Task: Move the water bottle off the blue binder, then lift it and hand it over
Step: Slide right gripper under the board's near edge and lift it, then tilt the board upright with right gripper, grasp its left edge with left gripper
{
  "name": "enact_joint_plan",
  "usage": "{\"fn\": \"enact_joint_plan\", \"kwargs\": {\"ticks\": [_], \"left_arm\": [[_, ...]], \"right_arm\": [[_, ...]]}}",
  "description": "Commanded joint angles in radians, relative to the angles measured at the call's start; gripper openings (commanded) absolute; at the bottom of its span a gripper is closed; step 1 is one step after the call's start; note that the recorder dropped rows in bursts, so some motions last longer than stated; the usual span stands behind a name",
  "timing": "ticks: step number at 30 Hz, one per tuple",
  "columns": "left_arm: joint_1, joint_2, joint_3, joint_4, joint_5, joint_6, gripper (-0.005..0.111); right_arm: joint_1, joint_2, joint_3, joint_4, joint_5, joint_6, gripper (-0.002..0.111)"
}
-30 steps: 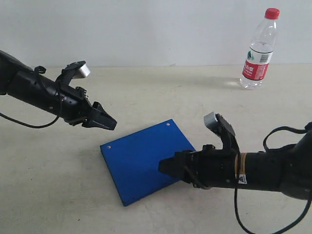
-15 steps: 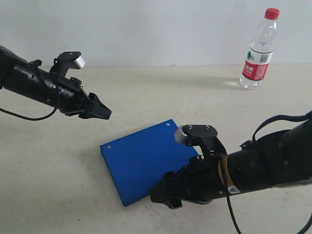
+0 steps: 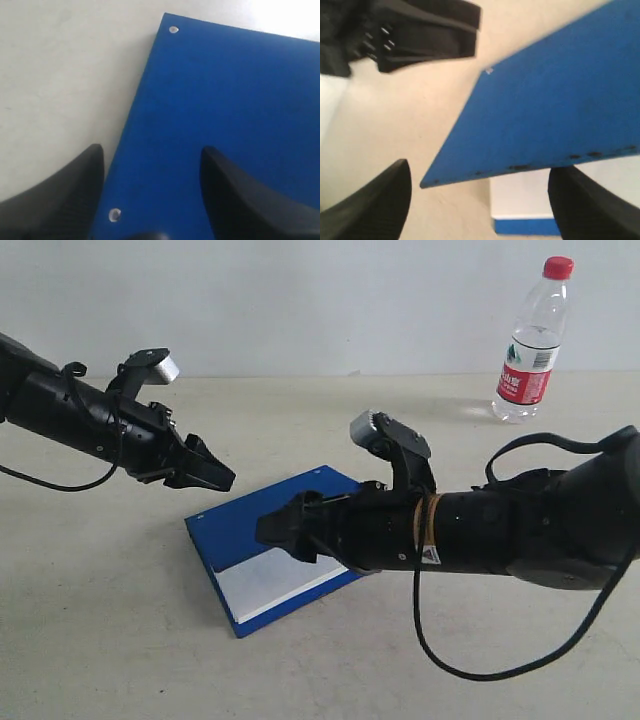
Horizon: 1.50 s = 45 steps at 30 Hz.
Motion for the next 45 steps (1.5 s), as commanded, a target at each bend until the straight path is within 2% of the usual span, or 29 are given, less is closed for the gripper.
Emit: {"fn": "enact_joint_plan", "kwargs": {"ticks": [1,10,17,20,21,23,25,26,28,31,34,41,45], "left_arm": [[-0.001,-0.008,-0.005,-0.007,-0.01,0.008,0.053],[-0.001,-0.008,-0.005,-0.007,-0.01,0.008,0.053],[-0.001,-0.008,-0.005,-0.082,-0.01,0.008,0.053],[-0.001,-0.008,-0.005,-0.093,-0.01,0.008,0.053],[0.001,-0.008,-0.005,-0.093,-0.01,0.008,0.053],[0.004,-0.008,-0.005,-0.093,-0.021,0.008,0.053],[0.011,-0.008,-0.005,-0.093,-0.044,0.008,0.053],[0.017,-0.008,-0.005,-0.089,-0.037,0.008,0.053],[0.04,-0.008,-0.005,-0.081,-0.012,0.015,0.053],[0.094,-0.004,-0.005,-0.08,0.06,0.09,0.053],[0.124,0.015,-0.005,-0.092,0.108,0.162,0.053],[0.146,0.096,-0.005,-0.167,0.224,0.331,0.053],[0.146,0.103,-0.009,-0.306,0.319,0.502,0.053]], "right_arm": [[0.0,-0.003,-0.005,0.089,-0.057,-0.045,0.069],[0.0,-0.001,-0.005,0.318,-0.05,-0.117,0.069],[0.0,0.028,-0.055,0.352,-0.033,-0.134,0.066],[0.0,0.123,-0.127,0.257,-0.033,0.008,0.044],[0.0,0.141,-0.141,0.227,-0.033,0.029,0.04],[0.0,0.167,-0.162,0.168,-0.037,0.031,0.029],[0.0,0.17,-0.164,0.147,-0.034,-0.039,0.005],[0.0,0.17,-0.164,0.147,-0.027,-0.064,0.0],[0.0,0.17,-0.164,0.147,0.032,-0.114,0.0],[-0.002,0.17,-0.164,0.048,0.113,-0.203,0.0],[-0.002,0.17,-0.164,-0.023,0.112,-0.263,0.0],[-0.002,0.17,-0.164,-0.048,0.081,-0.336,0.0],[-0.004,0.17,-0.164,-0.097,0.083,-0.388,0.0]]}}
